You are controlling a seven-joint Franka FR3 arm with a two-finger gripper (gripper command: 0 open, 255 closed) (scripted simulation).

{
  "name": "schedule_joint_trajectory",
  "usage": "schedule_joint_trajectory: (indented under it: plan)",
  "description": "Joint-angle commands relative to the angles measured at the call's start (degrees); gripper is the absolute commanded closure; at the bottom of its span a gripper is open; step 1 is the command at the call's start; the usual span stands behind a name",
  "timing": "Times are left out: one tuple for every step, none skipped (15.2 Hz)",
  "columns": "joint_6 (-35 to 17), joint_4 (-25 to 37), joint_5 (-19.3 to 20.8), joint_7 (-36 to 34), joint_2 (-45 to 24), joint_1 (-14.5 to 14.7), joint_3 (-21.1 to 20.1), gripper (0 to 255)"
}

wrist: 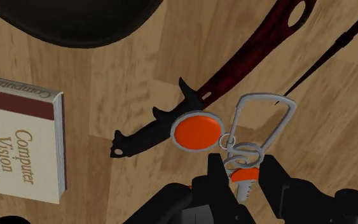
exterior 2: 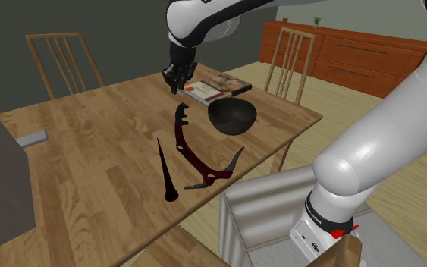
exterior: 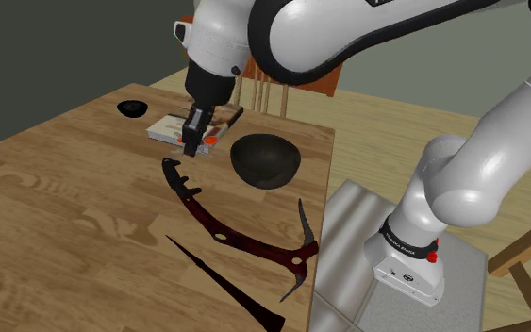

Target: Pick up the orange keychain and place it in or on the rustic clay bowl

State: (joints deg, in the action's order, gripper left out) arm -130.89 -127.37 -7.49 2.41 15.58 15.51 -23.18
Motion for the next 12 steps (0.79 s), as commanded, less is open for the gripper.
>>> schedule_joint_trajectory:
  plan:
    - [0.4, -3.8, -2.2, 3.8, 4.1, 0.1, 2.5, 255]
    - [0.7, -5.6, -3.0, 5.2, 6.1, 0.2, 3.6, 255]
    - [1.1, -7.3, -3.6, 6.6, 8.0, 0.3, 4.7, 255]
    - [1.5, -8.9, -4.1, 8.0, 10.0, 0.5, 5.8, 255]
    - [2.0, -10.5, -4.5, 9.3, 11.9, 0.5, 6.9, 255]
    - [2.5, -12.0, -4.8, 10.5, 13.7, 0.6, 8.0, 255]
    - [3.1, -13.4, -5.0, 11.8, 15.6, 0.6, 9.2, 255]
    - [3.7, -14.8, -5.1, 13.0, 17.4, 0.6, 10.3, 255]
    - [4.4, -16.1, -5.2, 14.2, 19.3, 0.5, 11.4, 255]
    - [5.1, -17.4, -5.1, 15.3, 21.1, 0.3, 12.6, 255]
    - [5.9, -18.6, -4.9, 16.5, 22.9, 0.2, 13.7, 255]
    - [6.7, -19.7, -4.7, 17.7, 24.6, -0.1, 14.9, 255]
